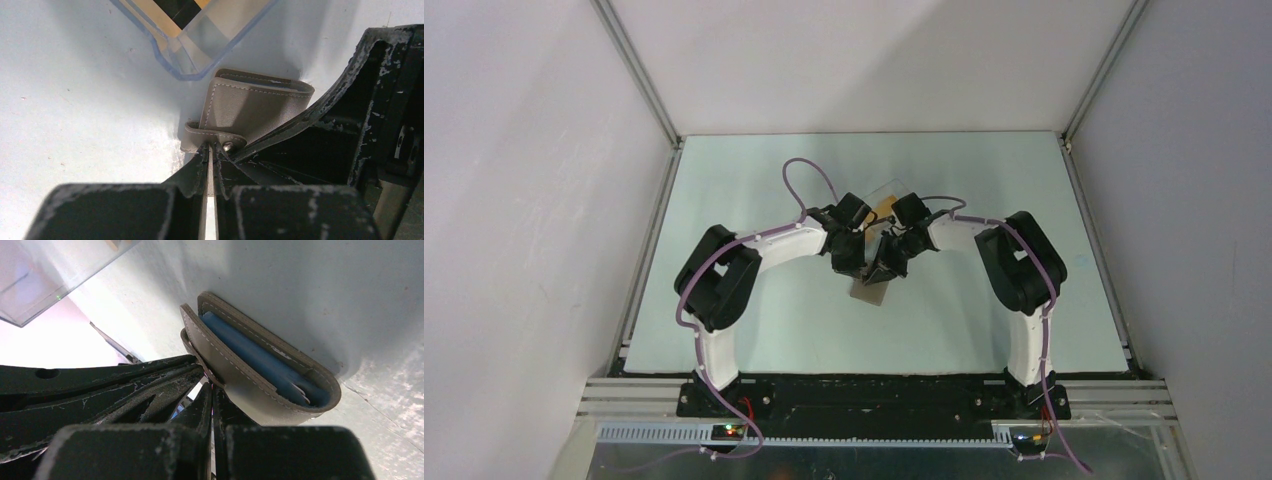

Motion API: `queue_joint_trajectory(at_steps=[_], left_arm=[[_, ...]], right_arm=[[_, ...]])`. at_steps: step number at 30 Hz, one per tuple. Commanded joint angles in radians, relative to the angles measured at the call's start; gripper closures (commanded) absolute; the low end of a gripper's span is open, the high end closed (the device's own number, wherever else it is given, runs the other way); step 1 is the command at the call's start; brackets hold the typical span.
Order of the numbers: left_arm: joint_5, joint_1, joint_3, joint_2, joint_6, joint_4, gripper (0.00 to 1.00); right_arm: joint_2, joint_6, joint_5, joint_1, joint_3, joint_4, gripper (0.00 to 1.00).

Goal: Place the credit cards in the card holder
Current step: Close the card holder at the center of the board.

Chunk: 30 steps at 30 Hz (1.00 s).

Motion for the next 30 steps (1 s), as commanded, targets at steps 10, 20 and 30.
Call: queue_joint_trajectory(at_steps=[10, 20, 30], left_arm=[[-0.005, -0.022, 0.013, 0.013, 0.009, -0.013, 0.92], [-0.006, -0.023, 0.012, 0.012, 0.011, -0.014, 0.92], [-0.007, -0.022, 0.006, 0.014, 0.014, -0.016, 0.92]], right_arm=[[-0.097, -0.032, 0.008, 0.001, 0.011, 0.043, 1.0], [-0.079, -0.003, 0.016, -0.015, 0.011, 0.056, 1.0], [-0.01, -0.011, 0.026, 0.007, 0.011, 0.041, 1.0]])
